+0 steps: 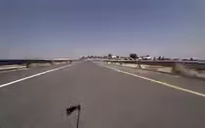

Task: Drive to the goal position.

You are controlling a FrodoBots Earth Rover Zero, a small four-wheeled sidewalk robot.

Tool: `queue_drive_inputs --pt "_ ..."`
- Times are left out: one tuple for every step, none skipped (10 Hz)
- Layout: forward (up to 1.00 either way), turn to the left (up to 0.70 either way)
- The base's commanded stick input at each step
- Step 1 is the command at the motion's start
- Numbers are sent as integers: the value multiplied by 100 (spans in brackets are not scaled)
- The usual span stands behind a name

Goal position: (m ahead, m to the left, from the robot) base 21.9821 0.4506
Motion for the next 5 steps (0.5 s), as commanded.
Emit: queue_drive_inputs --pt "100 -1" --pt "100 -1" --pt "100 -1" --pt "100 -1" --pt "100 -1"
